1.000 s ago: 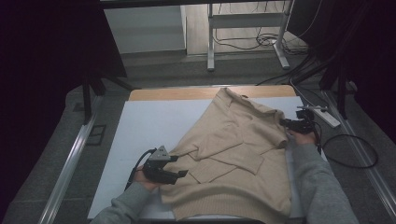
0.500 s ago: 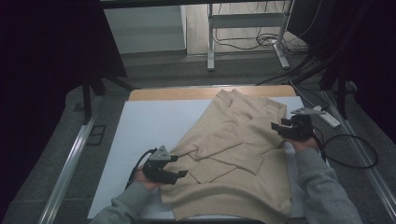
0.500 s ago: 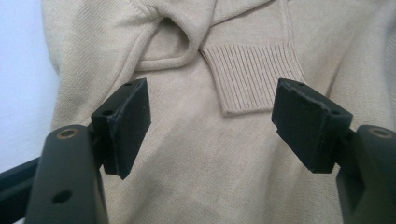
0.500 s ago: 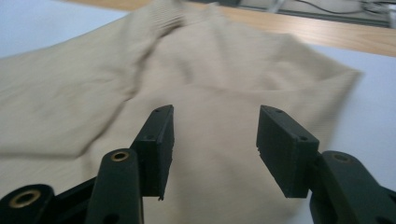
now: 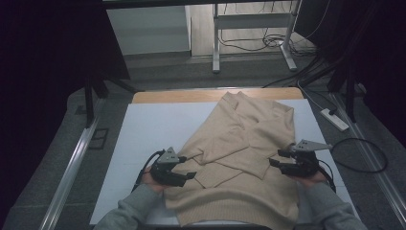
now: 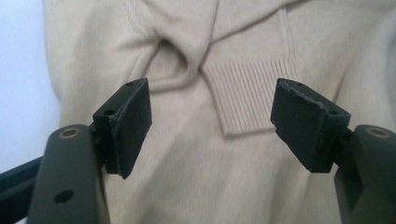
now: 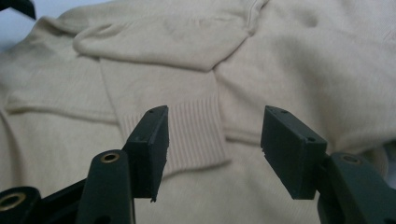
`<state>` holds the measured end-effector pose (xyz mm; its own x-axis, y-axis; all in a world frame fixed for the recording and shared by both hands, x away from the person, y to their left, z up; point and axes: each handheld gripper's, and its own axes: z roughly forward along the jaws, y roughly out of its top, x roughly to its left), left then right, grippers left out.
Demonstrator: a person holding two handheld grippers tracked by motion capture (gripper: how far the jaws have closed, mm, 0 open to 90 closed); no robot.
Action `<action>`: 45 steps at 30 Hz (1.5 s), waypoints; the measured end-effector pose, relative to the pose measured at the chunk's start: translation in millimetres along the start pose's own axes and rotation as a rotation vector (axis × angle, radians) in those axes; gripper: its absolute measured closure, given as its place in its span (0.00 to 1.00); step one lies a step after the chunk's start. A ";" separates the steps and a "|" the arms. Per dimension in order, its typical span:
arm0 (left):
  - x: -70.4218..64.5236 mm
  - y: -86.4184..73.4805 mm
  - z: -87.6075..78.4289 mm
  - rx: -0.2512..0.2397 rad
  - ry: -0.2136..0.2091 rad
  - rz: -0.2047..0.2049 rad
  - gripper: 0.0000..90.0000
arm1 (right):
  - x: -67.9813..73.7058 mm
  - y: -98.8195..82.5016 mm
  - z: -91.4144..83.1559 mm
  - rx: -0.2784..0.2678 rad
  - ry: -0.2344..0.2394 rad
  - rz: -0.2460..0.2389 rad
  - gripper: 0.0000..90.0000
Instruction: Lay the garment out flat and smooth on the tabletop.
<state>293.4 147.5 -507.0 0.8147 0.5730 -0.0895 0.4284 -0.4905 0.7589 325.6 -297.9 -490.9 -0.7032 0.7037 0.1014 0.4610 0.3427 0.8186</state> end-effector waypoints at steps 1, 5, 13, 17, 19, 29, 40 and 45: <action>-0.5 2.1 1.9 0.001 -0.002 0.002 0.32 | 0.5 -2.5 -0.7 0.004 -0.002 -0.001 0.46; -1.9 11.0 10.9 0.012 -0.017 0.011 0.31 | 0.0 -6.7 2.0 0.004 0.003 0.005 0.46; 0.8 25.3 21.3 0.018 -0.026 0.014 0.31 | 1.5 -9.4 5.4 0.011 0.006 -0.007 0.46; 2.9 40.5 29.1 0.006 -0.028 0.022 0.34 | 3.1 -8.7 4.9 0.004 -0.007 -0.018 0.45; 3.0 49.9 35.8 0.011 -0.027 0.029 0.34 | 2.9 -8.9 4.7 0.006 -0.008 -0.020 0.45; 6.7 85.3 82.9 0.072 -0.005 0.035 0.30 | -0.7 -10.9 6.7 0.022 -0.019 -0.019 0.45; 9.1 87.7 125.8 0.181 0.059 0.095 0.30 | -1.9 -11.9 8.6 0.036 -0.027 -0.025 0.44; 14.3 87.1 123.6 0.165 0.059 0.099 0.47 | -1.4 -12.0 8.9 0.040 -0.035 -0.033 0.44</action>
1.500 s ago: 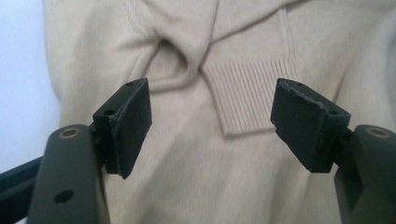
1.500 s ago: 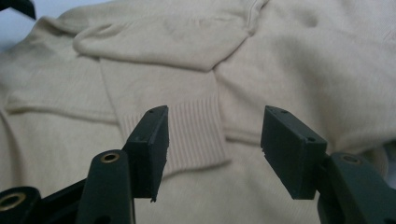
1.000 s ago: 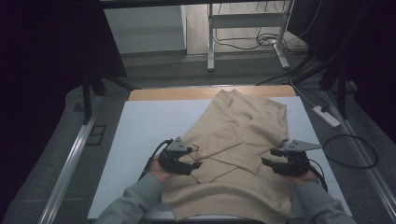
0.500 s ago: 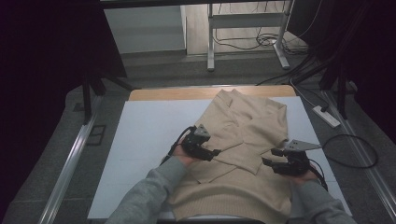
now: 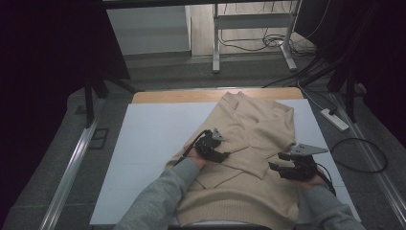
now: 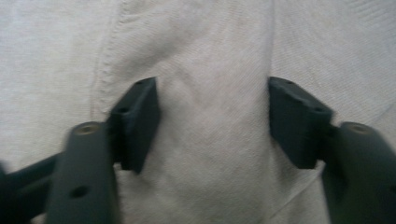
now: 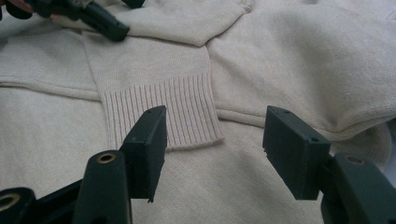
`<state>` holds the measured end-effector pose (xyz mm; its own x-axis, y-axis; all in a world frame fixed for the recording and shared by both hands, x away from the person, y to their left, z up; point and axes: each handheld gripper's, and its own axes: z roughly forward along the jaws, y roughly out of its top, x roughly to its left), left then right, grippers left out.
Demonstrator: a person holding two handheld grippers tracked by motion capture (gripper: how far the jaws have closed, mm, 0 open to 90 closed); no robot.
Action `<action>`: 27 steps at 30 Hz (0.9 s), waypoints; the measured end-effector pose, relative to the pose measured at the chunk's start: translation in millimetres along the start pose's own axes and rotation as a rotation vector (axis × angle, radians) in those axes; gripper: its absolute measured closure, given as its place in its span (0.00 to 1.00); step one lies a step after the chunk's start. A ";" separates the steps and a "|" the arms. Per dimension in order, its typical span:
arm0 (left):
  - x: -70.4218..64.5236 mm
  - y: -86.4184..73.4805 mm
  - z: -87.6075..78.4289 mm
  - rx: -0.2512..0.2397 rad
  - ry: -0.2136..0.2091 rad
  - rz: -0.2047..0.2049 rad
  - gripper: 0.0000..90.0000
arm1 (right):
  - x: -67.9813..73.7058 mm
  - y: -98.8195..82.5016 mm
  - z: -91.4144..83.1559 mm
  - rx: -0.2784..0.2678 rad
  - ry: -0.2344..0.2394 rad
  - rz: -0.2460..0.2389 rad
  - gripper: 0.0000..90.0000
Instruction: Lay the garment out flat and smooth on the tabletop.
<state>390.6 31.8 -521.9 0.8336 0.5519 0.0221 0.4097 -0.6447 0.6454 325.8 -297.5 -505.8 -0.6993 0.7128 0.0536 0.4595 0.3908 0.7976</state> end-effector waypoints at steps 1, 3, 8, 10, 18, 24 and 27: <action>0.2 -0.2 -1.0 -0.006 -0.002 0.003 0.54 | 0.2 0.1 -0.1 0.001 -0.003 -0.002 0.44; 0.7 -0.5 -3.4 -0.012 0.005 0.019 0.70 | 0.3 0.1 -0.2 0.001 -0.004 -0.003 0.44; 8.9 -2.6 -13.6 -0.065 -0.010 -0.006 0.88 | -0.3 -0.1 -0.3 0.001 -0.008 -0.003 0.44; 17.3 -4.4 -23.3 -0.114 -0.017 -0.043 0.88 | -0.5 0.0 -0.9 0.001 -0.009 -0.003 0.44; 66.0 -19.8 -61.7 -0.228 0.041 -0.212 0.88 | -0.4 0.0 -1.0 0.002 -0.012 -0.004 0.44; 100.3 -36.0 -75.2 -0.240 0.094 -0.300 0.88 | -0.8 -0.3 -0.3 0.006 -0.012 -0.003 0.44; 115.1 -46.6 -78.3 -0.263 0.103 -0.364 0.88 | -0.9 -0.4 -0.4 0.007 -0.013 -0.003 0.44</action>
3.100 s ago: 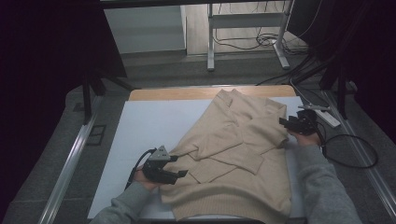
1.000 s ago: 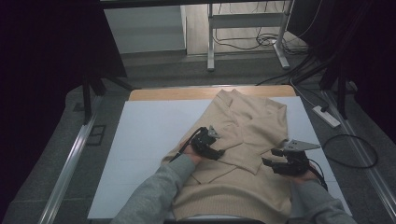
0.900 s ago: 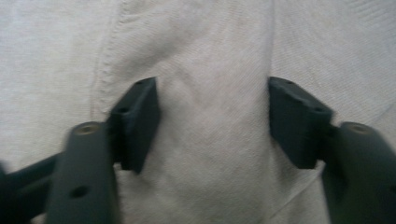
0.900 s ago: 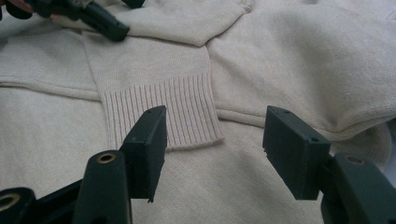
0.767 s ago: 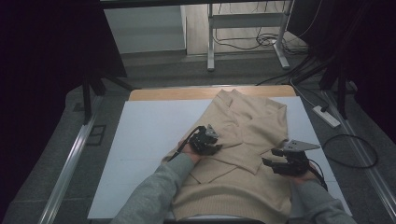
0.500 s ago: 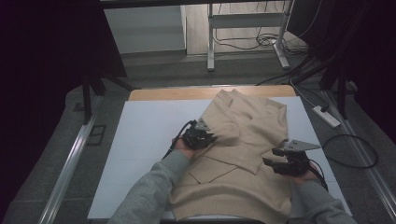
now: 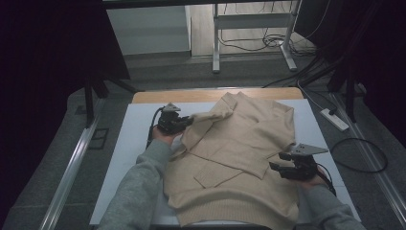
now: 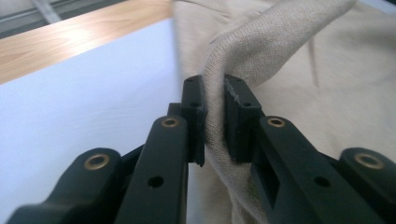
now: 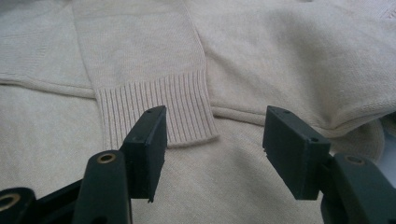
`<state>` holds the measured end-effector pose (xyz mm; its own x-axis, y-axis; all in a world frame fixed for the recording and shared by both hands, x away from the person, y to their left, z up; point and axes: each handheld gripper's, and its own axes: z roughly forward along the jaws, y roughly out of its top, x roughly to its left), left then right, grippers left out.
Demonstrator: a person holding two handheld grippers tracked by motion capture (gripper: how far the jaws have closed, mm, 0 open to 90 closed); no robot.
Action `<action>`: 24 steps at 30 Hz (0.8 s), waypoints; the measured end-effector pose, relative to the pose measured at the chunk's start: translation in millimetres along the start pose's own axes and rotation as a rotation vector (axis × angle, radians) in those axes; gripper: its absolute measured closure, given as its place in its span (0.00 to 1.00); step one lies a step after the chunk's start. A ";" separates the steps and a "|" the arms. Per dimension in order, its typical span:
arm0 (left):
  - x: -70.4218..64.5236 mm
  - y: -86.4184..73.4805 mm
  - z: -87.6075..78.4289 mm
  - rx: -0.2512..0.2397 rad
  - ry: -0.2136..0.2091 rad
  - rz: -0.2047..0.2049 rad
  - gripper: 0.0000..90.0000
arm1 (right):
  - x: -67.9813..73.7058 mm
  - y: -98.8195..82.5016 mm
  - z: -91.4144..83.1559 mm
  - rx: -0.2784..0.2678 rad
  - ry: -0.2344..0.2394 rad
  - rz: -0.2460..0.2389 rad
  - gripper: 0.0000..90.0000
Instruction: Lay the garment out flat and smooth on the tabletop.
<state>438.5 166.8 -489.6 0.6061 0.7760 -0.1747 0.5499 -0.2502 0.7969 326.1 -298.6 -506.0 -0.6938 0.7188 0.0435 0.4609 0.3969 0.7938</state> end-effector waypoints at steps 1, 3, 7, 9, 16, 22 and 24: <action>5.5 -1.7 -1.0 0.001 0.005 -0.015 0.88 | -0.2 -0.1 0.0 0.000 0.001 0.000 0.44; 14.8 -5.0 -2.6 -0.001 0.017 -0.043 0.88 | -0.6 -0.3 0.3 0.001 0.001 0.002 0.44; 39.4 -13.5 -7.7 -0.002 0.061 -0.108 0.88 | -0.9 -0.6 0.5 0.007 0.000 0.002 0.44; 50.7 -17.1 -9.4 0.000 0.086 -0.142 0.88 | -0.9 -0.5 0.5 0.007 -0.001 0.002 0.44; 78.0 -34.7 -10.8 0.025 0.134 -0.255 0.73 | -1.0 -0.8 1.0 0.010 -0.002 0.003 0.44; 61.7 -26.8 -21.4 0.024 0.099 -0.180 0.51 | -0.7 -1.3 1.4 0.014 -0.004 0.003 0.44; 51.2 -24.7 -23.6 0.026 0.089 -0.141 0.48 | -0.3 -1.2 1.3 0.014 -0.005 0.000 0.44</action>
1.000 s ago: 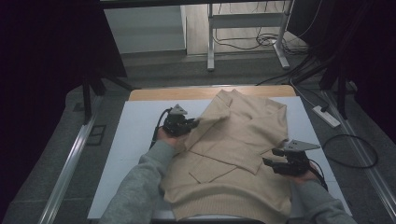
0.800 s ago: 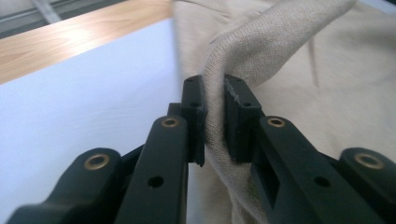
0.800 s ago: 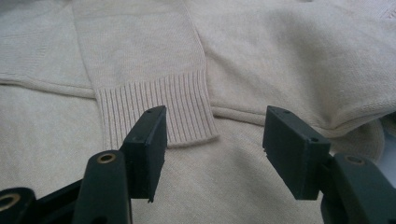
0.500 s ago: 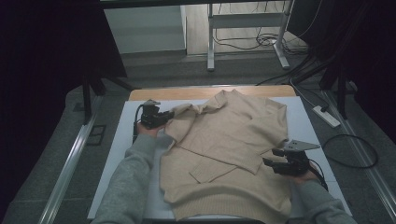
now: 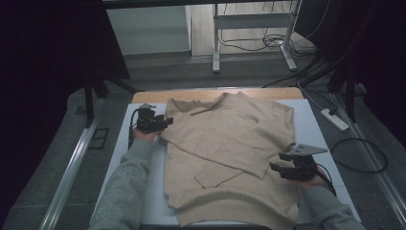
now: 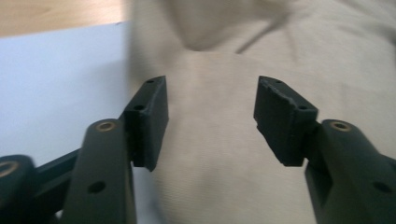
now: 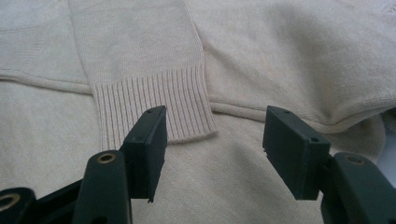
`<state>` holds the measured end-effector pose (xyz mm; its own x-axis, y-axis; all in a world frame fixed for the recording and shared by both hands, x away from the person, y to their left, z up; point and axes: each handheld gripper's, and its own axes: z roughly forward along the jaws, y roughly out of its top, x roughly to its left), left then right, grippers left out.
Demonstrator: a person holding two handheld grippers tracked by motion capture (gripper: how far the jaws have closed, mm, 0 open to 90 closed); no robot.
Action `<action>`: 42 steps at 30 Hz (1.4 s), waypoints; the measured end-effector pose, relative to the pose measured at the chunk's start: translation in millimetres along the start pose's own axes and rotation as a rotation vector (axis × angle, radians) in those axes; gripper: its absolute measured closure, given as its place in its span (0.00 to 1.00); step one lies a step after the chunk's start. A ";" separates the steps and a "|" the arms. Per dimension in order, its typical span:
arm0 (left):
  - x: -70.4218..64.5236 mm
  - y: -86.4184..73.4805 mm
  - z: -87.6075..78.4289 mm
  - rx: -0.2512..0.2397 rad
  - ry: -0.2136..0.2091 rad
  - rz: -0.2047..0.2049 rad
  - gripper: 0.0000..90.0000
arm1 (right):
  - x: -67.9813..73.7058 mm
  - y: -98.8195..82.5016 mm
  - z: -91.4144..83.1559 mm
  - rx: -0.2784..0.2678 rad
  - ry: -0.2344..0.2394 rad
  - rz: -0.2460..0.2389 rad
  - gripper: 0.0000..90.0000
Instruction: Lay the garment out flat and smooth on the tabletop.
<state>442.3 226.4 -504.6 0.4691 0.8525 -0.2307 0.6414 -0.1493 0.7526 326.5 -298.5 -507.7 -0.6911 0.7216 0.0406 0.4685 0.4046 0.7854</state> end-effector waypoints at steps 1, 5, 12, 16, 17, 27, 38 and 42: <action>-5.1 -0.3 -1.0 0.010 -0.011 0.026 0.47 | 0.1 0.0 0.0 0.001 0.000 -0.001 0.44; -25.8 -5.4 -2.6 0.053 -0.051 0.112 0.45 | 0.7 -0.1 0.3 0.004 0.000 -0.001 0.44; -46.5 -17.9 -4.9 0.077 -0.103 0.167 0.42 | 0.8 -0.4 0.5 0.006 -0.002 0.000 0.44; -54.6 -25.8 -10.9 0.086 -0.096 0.201 0.40 | -0.3 -0.8 -0.1 0.005 -0.007 0.001 0.44; -56.0 -27.9 -12.8 0.086 -0.098 0.205 0.39 | -0.8 -1.1 -0.4 0.005 -0.010 0.002 0.44; -60.7 -58.0 -45.3 0.094 -0.057 0.217 0.34 | -13.1 -14.6 -19.9 0.024 -0.128 0.033 0.42; -58.4 -92.8 -51.0 0.195 -0.059 0.171 0.35 | -24.2 -29.4 -20.3 0.094 -0.205 0.114 0.40; -59.3 -94.6 -44.8 0.227 -0.074 0.168 0.36 | -23.4 -29.2 -17.4 0.100 -0.194 0.117 0.40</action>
<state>326.6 212.4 -534.5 0.6178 0.7689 -0.1650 0.6666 -0.4007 0.6286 319.4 -337.0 -520.9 -0.5148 0.8573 0.0008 0.5983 0.3586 0.7166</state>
